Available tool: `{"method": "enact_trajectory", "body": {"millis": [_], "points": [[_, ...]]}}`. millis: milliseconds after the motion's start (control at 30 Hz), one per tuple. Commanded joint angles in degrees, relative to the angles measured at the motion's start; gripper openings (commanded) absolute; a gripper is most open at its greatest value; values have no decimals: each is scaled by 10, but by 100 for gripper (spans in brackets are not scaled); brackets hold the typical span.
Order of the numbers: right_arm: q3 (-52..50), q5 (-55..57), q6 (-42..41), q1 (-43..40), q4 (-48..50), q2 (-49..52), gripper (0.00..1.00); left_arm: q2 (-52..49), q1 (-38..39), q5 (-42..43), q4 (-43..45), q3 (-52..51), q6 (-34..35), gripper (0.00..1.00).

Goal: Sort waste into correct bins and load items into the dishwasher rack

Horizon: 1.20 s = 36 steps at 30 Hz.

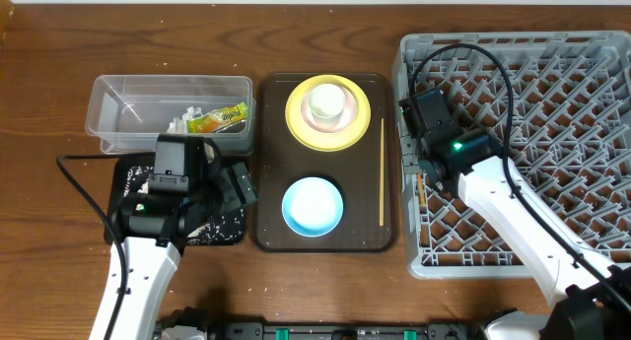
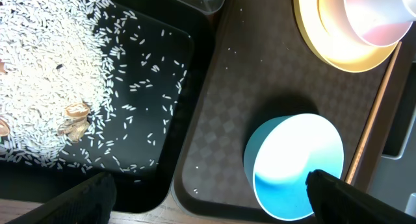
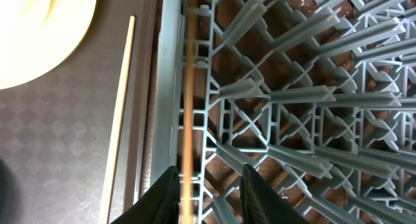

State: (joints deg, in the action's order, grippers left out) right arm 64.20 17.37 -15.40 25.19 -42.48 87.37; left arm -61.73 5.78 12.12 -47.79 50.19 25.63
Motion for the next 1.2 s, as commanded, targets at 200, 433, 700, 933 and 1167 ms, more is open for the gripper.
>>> {"method": "enact_trajectory", "body": {"millis": [200, 433, 700, 933, 1167], "points": [[-2, -30, 2, -4, 5, 1, 31, 0, -2, 5, -2, 9, -3, 96], [9, -190, 2, 4, 43, -14, 32, 0, -2, 5, -2, 9, -3, 96], [9, -288, -77, 9, 80, -23, 30, 0, -2, 5, -2, 9, -3, 96], [9, -237, -84, 41, 81, -17, 30, 0, -2, 5, -2, 9, -3, 96], [8, -132, -106, 92, 80, 0, 30, 0, -2, 5, -2, 9, -3, 96]]}}
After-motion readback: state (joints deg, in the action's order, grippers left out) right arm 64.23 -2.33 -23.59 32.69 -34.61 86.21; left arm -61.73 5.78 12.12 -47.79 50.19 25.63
